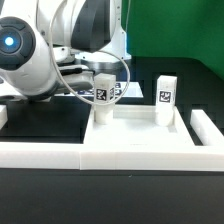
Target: Assemble square table
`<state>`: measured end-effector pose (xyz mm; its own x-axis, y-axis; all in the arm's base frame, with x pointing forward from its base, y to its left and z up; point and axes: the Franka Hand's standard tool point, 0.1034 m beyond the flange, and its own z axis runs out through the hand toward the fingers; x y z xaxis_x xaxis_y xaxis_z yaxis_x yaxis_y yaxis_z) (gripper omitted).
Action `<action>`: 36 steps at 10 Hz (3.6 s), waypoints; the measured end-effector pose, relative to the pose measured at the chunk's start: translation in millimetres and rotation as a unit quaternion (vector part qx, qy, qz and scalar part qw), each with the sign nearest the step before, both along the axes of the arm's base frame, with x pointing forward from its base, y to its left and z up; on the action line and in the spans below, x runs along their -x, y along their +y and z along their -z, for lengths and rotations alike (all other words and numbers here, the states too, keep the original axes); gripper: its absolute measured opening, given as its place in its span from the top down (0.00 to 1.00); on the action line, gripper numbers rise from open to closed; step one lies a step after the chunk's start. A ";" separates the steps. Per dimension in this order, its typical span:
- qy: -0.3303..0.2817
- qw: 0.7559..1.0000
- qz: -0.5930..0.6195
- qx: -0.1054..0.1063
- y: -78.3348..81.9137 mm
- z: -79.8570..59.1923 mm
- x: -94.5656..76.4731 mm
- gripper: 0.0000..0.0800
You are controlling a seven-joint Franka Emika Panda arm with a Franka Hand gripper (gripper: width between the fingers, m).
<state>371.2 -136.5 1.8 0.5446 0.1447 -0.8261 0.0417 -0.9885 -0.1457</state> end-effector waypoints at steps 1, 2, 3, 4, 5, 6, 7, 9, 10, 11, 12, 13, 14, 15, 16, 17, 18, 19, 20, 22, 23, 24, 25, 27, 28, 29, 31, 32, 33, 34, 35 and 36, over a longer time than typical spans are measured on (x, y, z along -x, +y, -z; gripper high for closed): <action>0.000 1.000 -0.001 -0.001 0.4 0.0 -0.1 0.34; 0.000 1.000 -0.002 -0.002 0.8 0.0 -0.3 0.58; 0.000 1.000 -0.003 -0.002 1.1 0.0 -0.4 0.63; 0.000 1.000 -0.003 -0.002 1.4 0.0 -0.5 0.63; 0.000 1.000 -0.004 -0.002 1.7 0.0 -0.6 0.63; 0.000 1.000 -0.004 -0.002 2.0 0.0 -0.7 0.63; 0.000 1.000 -0.005 -0.003 2.3 0.0 -0.8 0.63; 0.000 1.000 -0.006 -0.003 3.0 -0.1 -1.3 0.63; -0.001 1.000 -0.010 -0.006 3.6 -3.9 -4.3 0.63; -0.006 1.000 -0.020 -0.020 5.0 -22.7 -17.4 0.63; -0.013 0.999 -0.023 -0.024 5.3 -40.7 -25.3 0.63; -0.015 0.999 -0.023 -0.025 6.3 -64.3 -30.5 0.63; -0.031 0.999 -0.028 -0.024 9.3 -84.6 -40.1 0.63; -0.029 0.999 -0.028 -0.024 11.6 -88.8 -39.8 0.63; -0.040 0.998 -0.028 -0.026 11.1 -82.3 -42.7 0.63; -0.089 0.995 -0.027 -0.027 9.3 -80.4 -52.0 0.63; -0.129 0.991 -0.024 -0.026 8.2 -83.5 -51.7 0.63; -0.149 0.988 -0.017 -0.029 12.5 -90.5 -57.0 0.63; -0.186 0.982 -0.014 -0.033 18.4 -112.6 -83.4 0.63; -0.248 0.968 0.010 -0.034 30.1 -163.7 -115.6 0.63; -0.276 0.960 0.033 -0.030 42.6 -189.9 -125.5 0.63; -0.290 0.956 0.038 -0.018 51.7 -207.5 -124.4 0.63; -0.333 0.942 0.032 -0.024 50.2 -202.9 -130.6 0.63; -0.377 0.925 0.038 -0.017 47.3 -202.5 -130.0 0.63; -0.415 0.909 0.041 -0.012 48.0 -199.6 -137.6 0.63; -0.451 0.890 0.063 -0.004 68.1 -185.6 -142.4 0.63; -0.524 0.848 0.086 0.006 120.7 -194.8 -180.1 0.63; -0.540 0.834 0.113 0.017 140.8 -201.4 -191.7 0.63; -0.577 0.804 0.141 0.025 165.2 -210.3 -208.5 0.63; -0.617 0.778 0.114 0.018 156.6 -207.2 -207.9 0.63; -0.635 0.763 0.120 0.026 151.9 -204.4 -205.7 0.63; -0.683 0.721 0.111 0.032 149.5 -208.3 -210.3 0.63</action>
Offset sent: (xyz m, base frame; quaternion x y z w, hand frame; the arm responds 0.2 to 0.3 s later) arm 0.0000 0.0000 0.0000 0.0000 0.0000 0.0000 1.0000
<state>581.5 13.0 210.1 0.8609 -0.0868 0.5013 -0.0578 -0.9956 -0.0732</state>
